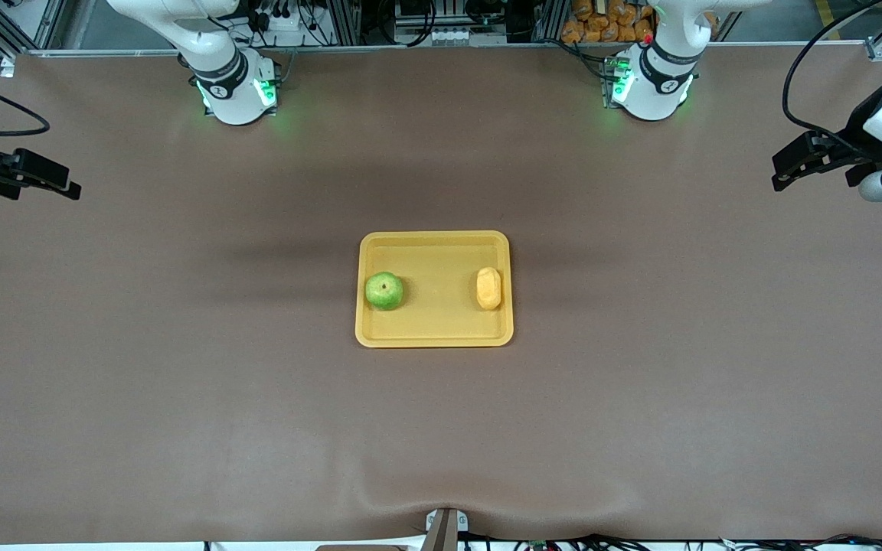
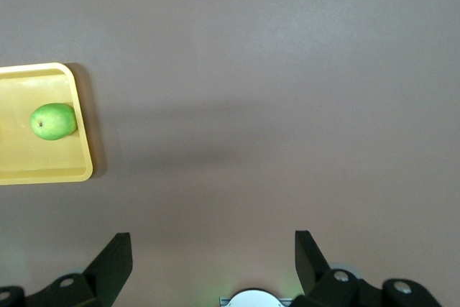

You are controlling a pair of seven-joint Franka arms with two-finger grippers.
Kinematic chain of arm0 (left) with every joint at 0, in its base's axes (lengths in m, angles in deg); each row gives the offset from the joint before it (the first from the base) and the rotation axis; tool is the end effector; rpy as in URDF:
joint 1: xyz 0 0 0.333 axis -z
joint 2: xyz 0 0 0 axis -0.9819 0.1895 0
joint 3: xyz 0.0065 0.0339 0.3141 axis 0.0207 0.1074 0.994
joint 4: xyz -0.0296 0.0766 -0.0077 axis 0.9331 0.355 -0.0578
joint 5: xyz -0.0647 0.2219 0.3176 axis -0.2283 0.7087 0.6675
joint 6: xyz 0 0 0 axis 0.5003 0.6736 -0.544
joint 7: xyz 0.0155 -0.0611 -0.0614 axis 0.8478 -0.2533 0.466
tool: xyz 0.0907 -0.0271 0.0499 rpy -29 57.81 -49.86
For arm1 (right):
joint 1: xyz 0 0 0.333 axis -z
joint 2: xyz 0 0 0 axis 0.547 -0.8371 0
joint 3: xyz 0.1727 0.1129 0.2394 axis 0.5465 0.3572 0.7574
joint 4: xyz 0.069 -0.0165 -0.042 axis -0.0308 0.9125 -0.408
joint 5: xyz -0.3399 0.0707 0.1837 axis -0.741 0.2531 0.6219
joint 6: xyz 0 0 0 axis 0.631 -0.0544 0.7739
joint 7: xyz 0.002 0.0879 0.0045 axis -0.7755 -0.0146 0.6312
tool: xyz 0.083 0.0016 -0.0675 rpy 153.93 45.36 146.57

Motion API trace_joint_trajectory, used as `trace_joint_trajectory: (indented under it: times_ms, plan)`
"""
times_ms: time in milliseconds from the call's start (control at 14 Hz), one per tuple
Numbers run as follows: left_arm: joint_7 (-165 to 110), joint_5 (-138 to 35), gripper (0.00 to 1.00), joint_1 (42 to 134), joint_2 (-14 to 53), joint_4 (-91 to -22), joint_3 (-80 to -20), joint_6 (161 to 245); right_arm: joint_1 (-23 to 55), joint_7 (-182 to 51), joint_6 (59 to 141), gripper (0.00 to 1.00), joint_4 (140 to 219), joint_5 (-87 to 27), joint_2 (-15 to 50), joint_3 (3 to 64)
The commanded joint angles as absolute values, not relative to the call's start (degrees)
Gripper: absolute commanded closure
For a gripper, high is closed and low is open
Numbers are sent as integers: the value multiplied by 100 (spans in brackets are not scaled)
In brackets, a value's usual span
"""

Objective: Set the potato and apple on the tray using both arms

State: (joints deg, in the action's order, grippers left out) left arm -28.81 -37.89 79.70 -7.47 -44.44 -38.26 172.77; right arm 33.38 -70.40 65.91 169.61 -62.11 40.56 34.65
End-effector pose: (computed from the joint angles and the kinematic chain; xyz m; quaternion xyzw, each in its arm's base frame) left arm 0.5388 -0.0576 0.6539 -0.9991 -0.0103 -0.0085 0.0404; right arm 0.5386 -0.0290 0.6223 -0.9963 0.0335 0.0626 0.0479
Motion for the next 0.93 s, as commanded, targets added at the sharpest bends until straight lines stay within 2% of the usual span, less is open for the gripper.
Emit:
trace_joint_trajectory:
  times_ms: [0,857]
  plan:
    - [-2923,-3880,0,7987,-856,-4510,-3806,17196,3536,-7210,6375,0,16766,-6315,4067,3657]
    - [-2791,-4056,0,7943,-847,-4475,-3789,17100,3528,-7596,6261,0,16528,-6376,4015,3630]
